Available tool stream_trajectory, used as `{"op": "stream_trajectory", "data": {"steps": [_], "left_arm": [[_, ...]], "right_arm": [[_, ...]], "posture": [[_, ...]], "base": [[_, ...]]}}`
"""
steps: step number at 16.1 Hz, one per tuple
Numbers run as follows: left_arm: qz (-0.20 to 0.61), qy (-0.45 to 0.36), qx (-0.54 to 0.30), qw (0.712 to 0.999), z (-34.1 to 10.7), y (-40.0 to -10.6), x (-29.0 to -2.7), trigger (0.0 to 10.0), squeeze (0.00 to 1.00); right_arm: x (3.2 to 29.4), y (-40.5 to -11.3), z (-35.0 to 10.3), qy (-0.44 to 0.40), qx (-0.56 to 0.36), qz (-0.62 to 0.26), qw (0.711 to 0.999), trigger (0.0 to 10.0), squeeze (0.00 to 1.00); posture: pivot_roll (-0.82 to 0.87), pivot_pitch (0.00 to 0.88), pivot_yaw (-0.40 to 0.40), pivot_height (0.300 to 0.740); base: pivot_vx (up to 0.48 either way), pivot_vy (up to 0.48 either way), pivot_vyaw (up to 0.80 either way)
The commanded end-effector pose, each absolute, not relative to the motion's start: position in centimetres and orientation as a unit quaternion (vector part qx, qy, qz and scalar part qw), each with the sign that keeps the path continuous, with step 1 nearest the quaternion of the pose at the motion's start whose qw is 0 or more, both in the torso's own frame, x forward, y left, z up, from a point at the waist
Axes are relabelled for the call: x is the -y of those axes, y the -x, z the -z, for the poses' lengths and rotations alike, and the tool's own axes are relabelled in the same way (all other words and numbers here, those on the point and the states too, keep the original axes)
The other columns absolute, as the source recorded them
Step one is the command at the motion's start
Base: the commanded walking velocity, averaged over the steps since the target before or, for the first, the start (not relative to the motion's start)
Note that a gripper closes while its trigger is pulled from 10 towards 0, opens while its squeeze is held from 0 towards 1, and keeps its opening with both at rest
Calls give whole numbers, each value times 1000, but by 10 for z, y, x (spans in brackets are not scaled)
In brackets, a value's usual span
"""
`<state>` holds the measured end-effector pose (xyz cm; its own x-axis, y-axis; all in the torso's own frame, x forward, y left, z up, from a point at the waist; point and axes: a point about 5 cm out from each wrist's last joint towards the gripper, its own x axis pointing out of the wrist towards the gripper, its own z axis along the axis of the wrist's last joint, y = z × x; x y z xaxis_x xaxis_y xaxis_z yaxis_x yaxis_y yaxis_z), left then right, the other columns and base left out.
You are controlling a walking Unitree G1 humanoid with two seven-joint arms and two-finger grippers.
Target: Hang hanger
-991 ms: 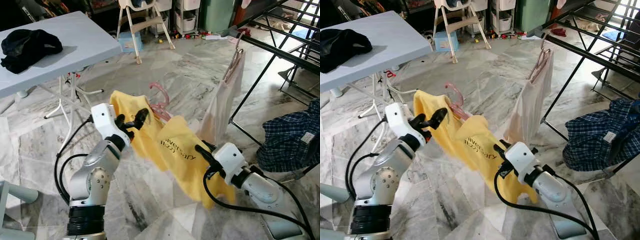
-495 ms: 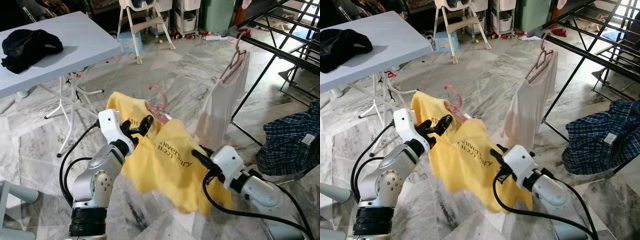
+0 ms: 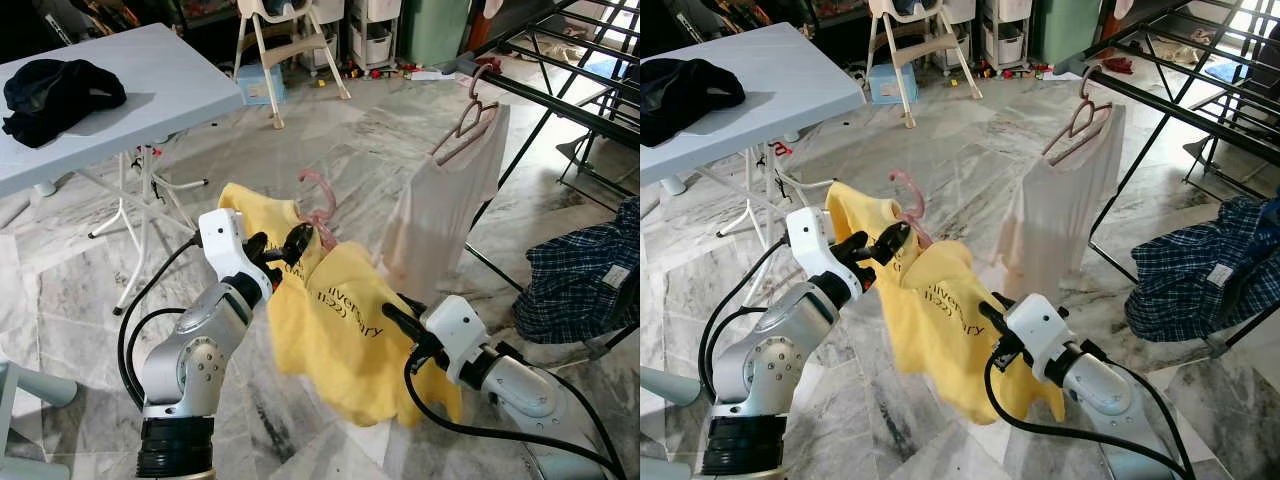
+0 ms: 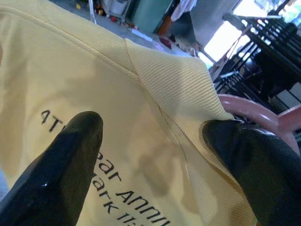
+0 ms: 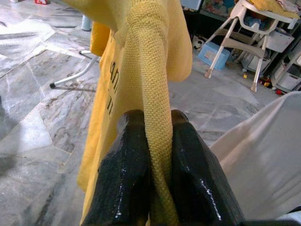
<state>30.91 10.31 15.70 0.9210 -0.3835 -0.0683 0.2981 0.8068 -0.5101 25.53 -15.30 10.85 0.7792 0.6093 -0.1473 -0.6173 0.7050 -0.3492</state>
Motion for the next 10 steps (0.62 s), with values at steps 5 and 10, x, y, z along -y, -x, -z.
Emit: {"op": "stream_trajectory", "data": {"steps": [5, 10], "left_arm": [[217, 231, -124, 940, -143, -299, -91, 0, 0], [158, 211, -117, 957, -137, -310, -115, 0, 0]], "right_arm": [[137, -253, -121, 193, 26, -363, 911, 10000, 0], [143, -254, -123, 204, 26, -359, 910, 10000, 0]], "posture": [[-133, 91, 86, 740], [-137, 90, 86, 740]], "base": [[0, 0, 0], [0, 0, 0]]}}
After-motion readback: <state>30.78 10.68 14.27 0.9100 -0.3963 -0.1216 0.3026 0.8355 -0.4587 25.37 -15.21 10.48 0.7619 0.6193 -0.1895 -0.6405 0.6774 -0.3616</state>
